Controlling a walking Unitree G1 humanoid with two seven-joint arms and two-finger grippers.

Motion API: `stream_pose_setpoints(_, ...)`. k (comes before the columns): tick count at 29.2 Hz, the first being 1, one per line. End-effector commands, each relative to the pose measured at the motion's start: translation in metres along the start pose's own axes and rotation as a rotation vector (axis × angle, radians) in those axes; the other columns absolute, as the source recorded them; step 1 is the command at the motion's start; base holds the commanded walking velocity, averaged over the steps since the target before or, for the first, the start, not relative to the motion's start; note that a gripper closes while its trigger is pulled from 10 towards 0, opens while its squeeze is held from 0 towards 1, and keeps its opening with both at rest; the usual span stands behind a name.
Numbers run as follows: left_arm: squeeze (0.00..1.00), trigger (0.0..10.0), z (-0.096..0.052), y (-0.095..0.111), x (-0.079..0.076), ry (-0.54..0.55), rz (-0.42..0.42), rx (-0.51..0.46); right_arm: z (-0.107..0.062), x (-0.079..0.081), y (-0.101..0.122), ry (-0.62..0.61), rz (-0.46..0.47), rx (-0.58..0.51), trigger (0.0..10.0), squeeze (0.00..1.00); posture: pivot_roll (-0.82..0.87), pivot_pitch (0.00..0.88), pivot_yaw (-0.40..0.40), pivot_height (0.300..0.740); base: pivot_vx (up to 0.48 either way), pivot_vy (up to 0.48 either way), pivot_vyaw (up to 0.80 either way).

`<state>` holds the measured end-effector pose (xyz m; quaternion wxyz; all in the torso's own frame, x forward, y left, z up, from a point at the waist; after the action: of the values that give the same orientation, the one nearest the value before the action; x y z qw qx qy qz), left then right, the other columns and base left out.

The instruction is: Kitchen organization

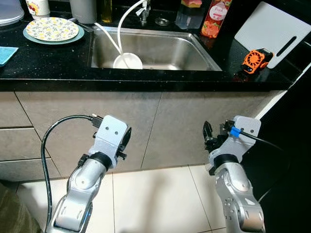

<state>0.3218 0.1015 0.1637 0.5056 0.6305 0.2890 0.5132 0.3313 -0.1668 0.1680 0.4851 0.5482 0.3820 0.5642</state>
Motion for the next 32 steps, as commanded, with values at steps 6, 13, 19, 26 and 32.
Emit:
stream_pose_setpoints(6, 0.0, 10.0, -0.0003, -0.0009, -0.0037, -0.013, -0.013, 0.007, -0.0019, -0.0061, 0.0012, -0.015, -0.005, 0.002, 10.0, 0.0, 0.21, 0.093, -0.117, 0.74, 0.0, 0.0, 0.0)
stream_pose_setpoints(13, 0.0, 10.0, 0.0, -0.001, -0.0038, -0.016, -0.004, 0.006, -0.0006, -0.0035, 0.0016, -0.011, -0.001, -0.002, 10.0, 0.0, 0.21, 0.092, -0.113, 0.74, 0.0, 0.0, 0.0)
stream_pose_setpoints(19, 0.0, 10.0, 0.0002, -0.0012, -0.0036, -0.017, -0.01, 0.008, -0.0014, -0.0056, 0.0015, -0.018, 0.002, 0.0, 10.0, 0.0, 0.21, 0.092, -0.115, 0.74, 0.0, 0.0, 0.0)
stream_pose_setpoints(26, 0.0, 10.0, 0.0, -0.0017, -0.0038, -0.018, -0.012, 0.008, -0.0019, -0.0073, 0.0003, -0.021, 0.001, 0.003, 10.0, 0.0, 0.2, 0.089, -0.114, 0.74, 0.0, 0.0, 0.0)
stream_pose_setpoints(32, 0.0, 10.0, -0.0003, -0.002, -0.0053, -0.021, -0.006, 0.008, -0.0008, -0.0034, 0.0006, -0.011, -0.002, 0.0, 10.0, 0.0, 0.2, 0.085, -0.112, 0.74, 0.0, 0.0, 0.0)
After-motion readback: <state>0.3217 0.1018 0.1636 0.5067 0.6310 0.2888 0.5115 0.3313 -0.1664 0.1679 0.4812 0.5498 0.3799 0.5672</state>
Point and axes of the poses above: a point about 5 cm out from each wrist's last joint towards the gripper, its own z axis pointing out of the wrist towards the gripper, its own y axis along the axis of the wrist's last joint, x = y × z, the point moved 6 cm from there along z, pointing out of the wrist towards the gripper, and after that the axes turned 5 degrees about z, right-handed, at the moved point
